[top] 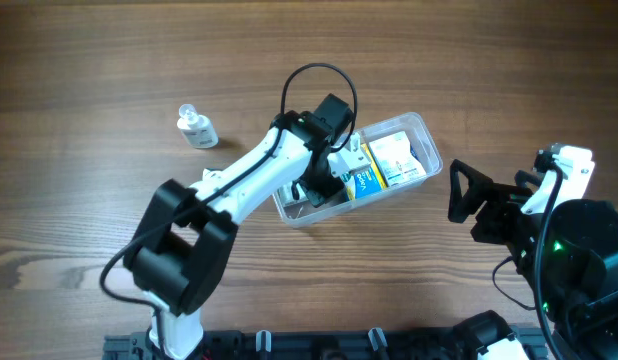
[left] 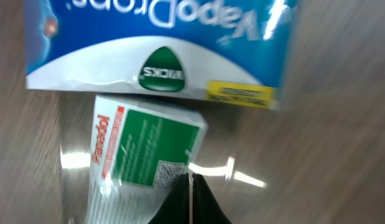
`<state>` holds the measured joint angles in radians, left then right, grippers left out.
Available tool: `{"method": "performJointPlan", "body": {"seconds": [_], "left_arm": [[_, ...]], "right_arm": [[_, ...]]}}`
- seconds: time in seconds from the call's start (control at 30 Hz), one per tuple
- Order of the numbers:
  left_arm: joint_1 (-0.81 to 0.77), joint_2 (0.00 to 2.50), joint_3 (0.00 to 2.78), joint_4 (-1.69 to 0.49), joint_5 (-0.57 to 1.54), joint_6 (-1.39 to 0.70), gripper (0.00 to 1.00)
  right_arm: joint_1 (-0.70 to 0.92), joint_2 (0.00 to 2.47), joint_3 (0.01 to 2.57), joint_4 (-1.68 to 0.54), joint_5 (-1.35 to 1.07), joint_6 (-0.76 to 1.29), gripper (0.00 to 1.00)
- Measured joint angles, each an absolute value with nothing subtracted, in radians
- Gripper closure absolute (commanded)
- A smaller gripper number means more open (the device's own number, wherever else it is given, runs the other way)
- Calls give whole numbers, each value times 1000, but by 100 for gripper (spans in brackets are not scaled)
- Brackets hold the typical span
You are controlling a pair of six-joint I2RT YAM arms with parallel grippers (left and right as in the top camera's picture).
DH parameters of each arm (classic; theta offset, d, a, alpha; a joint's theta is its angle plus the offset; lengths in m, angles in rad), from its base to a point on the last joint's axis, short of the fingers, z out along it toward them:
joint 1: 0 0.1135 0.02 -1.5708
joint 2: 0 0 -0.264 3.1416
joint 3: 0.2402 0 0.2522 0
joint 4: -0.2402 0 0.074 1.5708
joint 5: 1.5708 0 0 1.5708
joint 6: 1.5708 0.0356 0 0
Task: Pack container
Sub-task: 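Carry the Panadol box into the container's left side and release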
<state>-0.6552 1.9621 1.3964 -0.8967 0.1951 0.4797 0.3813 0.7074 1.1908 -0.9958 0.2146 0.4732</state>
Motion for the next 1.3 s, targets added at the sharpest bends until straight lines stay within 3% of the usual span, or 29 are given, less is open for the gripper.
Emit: {"method": "performJointPlan", "body": {"seconds": [0.33,0.77,1.3], "left_arm": [[-656,2023,1380,-859,94,455,96],[-682,1893,1380,-937,11,404,93],[-659,1969,1367,-791,-3,397,96]], "right_arm": [[381,707,1191,-996,215,473,0],[381,707,1191,-999,215,473,0],[381,707,1191,-999,215,473,0]]}}
